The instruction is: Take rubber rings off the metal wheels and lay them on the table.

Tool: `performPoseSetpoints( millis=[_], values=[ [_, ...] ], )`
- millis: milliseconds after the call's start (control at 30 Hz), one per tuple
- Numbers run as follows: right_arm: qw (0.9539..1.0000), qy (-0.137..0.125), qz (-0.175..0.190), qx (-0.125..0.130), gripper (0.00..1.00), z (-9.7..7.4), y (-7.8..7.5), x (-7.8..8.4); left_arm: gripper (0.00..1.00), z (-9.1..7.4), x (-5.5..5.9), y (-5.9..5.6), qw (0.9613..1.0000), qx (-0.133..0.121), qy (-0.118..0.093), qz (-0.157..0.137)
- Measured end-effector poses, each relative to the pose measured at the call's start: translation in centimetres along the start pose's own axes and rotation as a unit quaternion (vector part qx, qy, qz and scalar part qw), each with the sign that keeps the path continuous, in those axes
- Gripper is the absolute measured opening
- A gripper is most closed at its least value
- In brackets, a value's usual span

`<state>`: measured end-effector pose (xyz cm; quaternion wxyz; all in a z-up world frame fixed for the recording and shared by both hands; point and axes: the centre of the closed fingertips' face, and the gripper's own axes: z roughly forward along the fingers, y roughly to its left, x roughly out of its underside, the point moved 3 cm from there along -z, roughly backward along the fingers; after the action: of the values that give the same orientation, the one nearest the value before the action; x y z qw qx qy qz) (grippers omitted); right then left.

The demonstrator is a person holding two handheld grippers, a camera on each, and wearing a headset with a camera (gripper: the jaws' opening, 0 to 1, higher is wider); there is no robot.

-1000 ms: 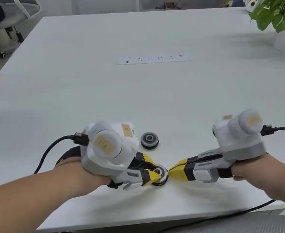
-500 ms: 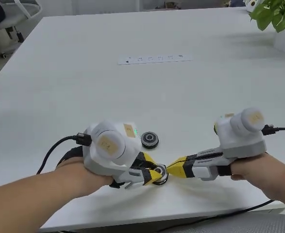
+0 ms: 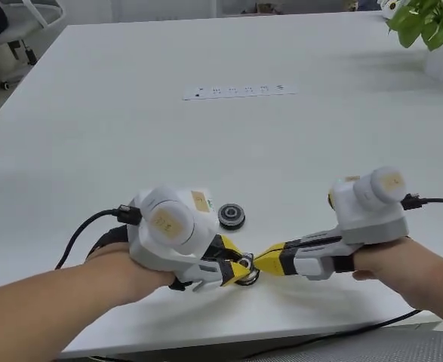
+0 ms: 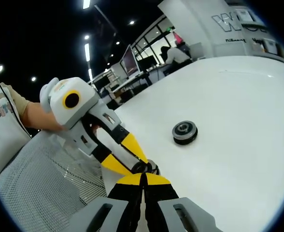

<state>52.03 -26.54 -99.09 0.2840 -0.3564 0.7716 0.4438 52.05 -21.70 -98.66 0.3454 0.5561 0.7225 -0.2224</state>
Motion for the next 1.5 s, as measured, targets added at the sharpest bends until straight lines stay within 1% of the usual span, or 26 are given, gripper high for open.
performPoseSetpoints(
  millis=[167, 333, 367, 400, 433, 467, 500, 600, 767, 800, 900, 1067, 1133, 1267, 1333, 1500],
  values=[
    [1.0, 0.001, 0.0, -0.003, 0.0, 0.1, 0.1, 0.0, 0.13, 0.0, 0.0, 0.0, 1.0, 0.0, 0.0, 0.0],
    [0.9999, -0.002, 0.003, -0.013, 0.0, 0.4, 0.4, -0.2, 0.13, 0.0, 0.0, 0.0, 1.0, -0.001, 0.001, 0.002],
    [0.9998, -0.006, 0.001, -0.018, 0.0, 0.4, 0.6, -0.3, 0.13, 0.0, 0.0, 0.0, 1.0, 0.0, 0.0, 0.002],
    [0.9991, -0.02, 0.008, -0.037, 0.0, 0.6, 1.1, -0.8, 0.13, 0.0, 0.0, 0.0, 1.0, 0.0, 0.0, 0.001],
    [0.9983, -0.02, 0.006, -0.054, 0.0, 0.6, 1.7, -0.9, 0.13, 0.0, 0.0, 0.0, 1.0, -0.001, -0.001, 0.002],
    [0.9991, -0.016, -0.002, -0.038, 0.0, 0.5, 1.2, -0.9, 0.13, 0.0, 0.0, 0.0, 1.0, -0.001, -0.001, 0.003],
    [0.9994, -0.012, -0.006, -0.033, 0.0, 0.5, 1.1, -0.8, 0.13, 0.0, 0.0, 0.0, 1.0, -0.001, -0.001, 0.002],
    [0.9995, -0.014, -0.012, -0.027, 0.0, 0.5, 0.9, -0.6, 0.13, 0.0, 0.0, -0.1, 1.0, 0.0, -0.002, 0.0],
    [0.9993, -0.015, -0.031, -0.015, 0.0, 0.4, 0.8, -0.6, 0.13, 0.0, 0.0, -0.1, 1.0, 0.001, -0.006, -0.005],
    [0.9993, -0.015, -0.029, -0.015, 0.0, 0.4, 0.8, -0.6, 0.13, 0.0, 0.0, -0.1, 1.0, 0.001, -0.006, -0.004],
    [0.9993, -0.016, -0.031, -0.012, 0.0, 0.4, 0.7, -0.7, 0.14, 0.1, 0.0, -0.2, 0.9999, 0.002, -0.004, 0.011],
    [0.9994, -0.022, -0.026, -0.012, 0.0, 0.2, 0.7, -0.8, 0.14, 0.0, 0.0, -0.2, 1.0, 0.007, -0.005, -0.002],
    [0.9994, -0.027, -0.019, -0.014, 0.0, 0.2, 0.8, -1.0, 0.15, 0.0, 0.0, -0.1, 1.0, 0.007, -0.002, -0.002],
    [0.9994, -0.026, -0.018, -0.014, 0.0, 0.1, 1.0, -1.1, 0.18, -0.3, -0.3, -0.4, 0.9999, 0.012, -0.002, 0.003],
    [0.9994, -0.027, -0.017, -0.016, 0.0, 0.0, 1.1, -1.1, 0.19, -0.5, -0.5, -0.5, 0.9999, 0.015, -0.004, 0.003],
    [0.9991, -0.035, -0.009, -0.02, 0.0, -0.1, 1.3, -1.5, 0.2, -1.5, -1.2, -0.5, 0.9997, 0.017, -0.017, -0.001]
  ],
)
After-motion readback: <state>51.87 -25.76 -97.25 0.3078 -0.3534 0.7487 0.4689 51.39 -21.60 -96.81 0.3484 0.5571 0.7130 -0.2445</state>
